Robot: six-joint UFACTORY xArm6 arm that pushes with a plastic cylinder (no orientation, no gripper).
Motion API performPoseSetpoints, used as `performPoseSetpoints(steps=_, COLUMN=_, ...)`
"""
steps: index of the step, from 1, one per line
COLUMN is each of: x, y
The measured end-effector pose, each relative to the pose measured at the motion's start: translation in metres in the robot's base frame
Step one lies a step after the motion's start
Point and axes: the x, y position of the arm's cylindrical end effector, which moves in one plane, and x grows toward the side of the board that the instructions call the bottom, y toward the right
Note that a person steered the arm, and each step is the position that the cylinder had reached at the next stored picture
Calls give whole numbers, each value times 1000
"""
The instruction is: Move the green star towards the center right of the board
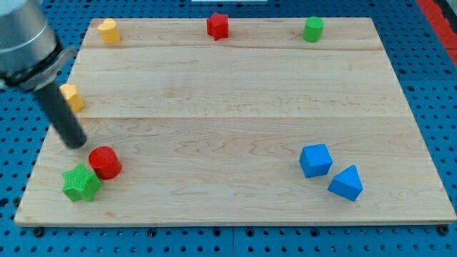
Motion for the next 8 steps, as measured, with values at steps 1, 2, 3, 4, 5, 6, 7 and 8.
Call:
performPoseSetpoints(steps=1, x=39, y=-34)
performPoseSetpoints(steps=2, x=55, y=7)
performPoseSetpoints(steps=3, x=53, y=75)
performPoseSetpoints(steps=4, x=53, y=98)
performPoseSetpoints(steps=5, x=56, y=96)
performPoseSetpoints(steps=6, x=65, y=91)
performPoseSetpoints(steps=7, x=61, y=117)
performPoseSetpoints(steps=8, x=13, y=158)
